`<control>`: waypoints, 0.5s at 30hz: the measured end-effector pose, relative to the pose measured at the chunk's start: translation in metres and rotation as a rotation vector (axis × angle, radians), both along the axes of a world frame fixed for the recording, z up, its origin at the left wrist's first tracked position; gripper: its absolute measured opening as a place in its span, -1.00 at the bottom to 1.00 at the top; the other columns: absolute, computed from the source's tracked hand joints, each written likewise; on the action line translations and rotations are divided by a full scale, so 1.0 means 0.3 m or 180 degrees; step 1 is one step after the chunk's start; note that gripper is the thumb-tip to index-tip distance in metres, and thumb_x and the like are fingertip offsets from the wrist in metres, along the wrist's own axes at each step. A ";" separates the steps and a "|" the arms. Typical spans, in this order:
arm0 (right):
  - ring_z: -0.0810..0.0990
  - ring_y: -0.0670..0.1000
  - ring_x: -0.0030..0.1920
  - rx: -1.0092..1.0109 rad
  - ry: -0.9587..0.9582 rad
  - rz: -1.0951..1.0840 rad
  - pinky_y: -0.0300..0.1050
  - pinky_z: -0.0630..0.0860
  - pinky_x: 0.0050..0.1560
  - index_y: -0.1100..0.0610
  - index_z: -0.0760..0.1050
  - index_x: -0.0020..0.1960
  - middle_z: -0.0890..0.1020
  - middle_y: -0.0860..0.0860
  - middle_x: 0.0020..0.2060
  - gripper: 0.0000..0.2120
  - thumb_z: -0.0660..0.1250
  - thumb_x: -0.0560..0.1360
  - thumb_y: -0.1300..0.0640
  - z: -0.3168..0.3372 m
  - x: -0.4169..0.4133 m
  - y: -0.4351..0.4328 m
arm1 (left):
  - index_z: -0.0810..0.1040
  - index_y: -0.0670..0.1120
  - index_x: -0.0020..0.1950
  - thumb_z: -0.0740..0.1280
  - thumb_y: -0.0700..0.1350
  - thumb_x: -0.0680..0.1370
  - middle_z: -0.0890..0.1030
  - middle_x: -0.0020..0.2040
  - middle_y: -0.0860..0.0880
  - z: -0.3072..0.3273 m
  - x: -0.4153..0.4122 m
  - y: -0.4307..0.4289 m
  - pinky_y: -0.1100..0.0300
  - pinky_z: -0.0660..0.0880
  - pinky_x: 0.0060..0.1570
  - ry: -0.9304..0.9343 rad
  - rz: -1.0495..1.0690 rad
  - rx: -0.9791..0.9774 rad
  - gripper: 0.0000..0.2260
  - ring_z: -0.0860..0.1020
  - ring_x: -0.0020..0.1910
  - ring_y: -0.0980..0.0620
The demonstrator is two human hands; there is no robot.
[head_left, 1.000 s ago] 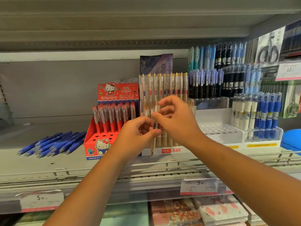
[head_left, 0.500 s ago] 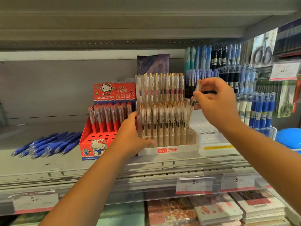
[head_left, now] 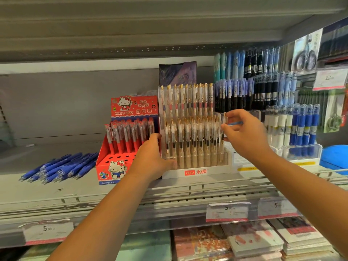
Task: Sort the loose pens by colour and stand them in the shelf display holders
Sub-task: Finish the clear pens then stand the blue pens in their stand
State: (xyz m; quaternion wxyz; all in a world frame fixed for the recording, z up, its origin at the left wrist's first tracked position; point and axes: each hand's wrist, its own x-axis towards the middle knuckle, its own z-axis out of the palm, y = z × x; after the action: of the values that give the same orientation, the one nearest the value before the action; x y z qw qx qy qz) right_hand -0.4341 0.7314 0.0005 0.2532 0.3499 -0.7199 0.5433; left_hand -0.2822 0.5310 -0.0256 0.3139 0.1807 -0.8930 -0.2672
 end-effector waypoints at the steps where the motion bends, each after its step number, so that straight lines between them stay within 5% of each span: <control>1: 0.63 -0.15 -0.16 0.0009 0.0030 -0.0002 0.10 0.66 -0.06 0.02 0.49 0.15 0.54 -0.22 -0.12 -0.77 0.42 0.53 0.14 -0.003 0.001 0.001 | 0.30 -0.05 0.47 0.61 -0.10 0.36 0.51 0.34 -0.02 0.000 0.000 0.001 0.23 0.36 0.12 -0.0015 0.0010 -0.0023 -0.23 0.47 0.29 -0.01; 7: 0.62 -0.13 -0.09 0.0183 0.0273 -0.0022 0.05 0.65 -0.04 0.10 0.51 0.21 0.56 -0.13 -0.12 -0.74 0.41 0.53 0.16 -0.006 0.011 0.005 | 0.29 -0.06 0.49 0.59 -0.08 0.38 0.48 0.39 -0.03 0.009 0.009 0.015 0.11 0.40 0.26 -0.0103 0.0057 -0.0066 -0.24 0.44 0.35 -0.04; 12: 0.55 -0.30 -0.14 0.0327 0.0547 -0.0099 -0.54 0.46 -0.10 0.09 0.53 0.21 0.58 -0.15 -0.15 -0.72 0.44 0.51 0.14 -0.011 0.015 -0.008 | 0.28 -0.05 0.48 0.59 -0.06 0.39 0.47 0.39 -0.02 0.010 0.014 0.023 0.12 0.39 0.24 -0.0142 0.0068 -0.0077 -0.25 0.44 0.34 -0.05; 15: 0.60 -0.17 -0.12 0.0214 0.0274 -0.0030 -0.17 0.63 -0.04 0.09 0.51 0.22 0.56 -0.17 -0.15 -0.72 0.42 0.53 0.14 -0.012 -0.003 -0.005 | 0.27 -0.05 0.48 0.57 -0.05 0.41 0.45 0.41 -0.03 0.010 0.012 0.025 0.16 0.37 0.18 -0.0188 0.0091 -0.0100 -0.26 0.43 0.35 -0.05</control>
State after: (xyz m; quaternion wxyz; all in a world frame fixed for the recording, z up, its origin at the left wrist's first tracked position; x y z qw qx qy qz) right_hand -0.4350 0.7299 -0.0032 0.2747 0.3779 -0.7278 0.5021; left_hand -0.2787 0.5385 -0.0227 0.2940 0.1962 -0.9033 -0.2431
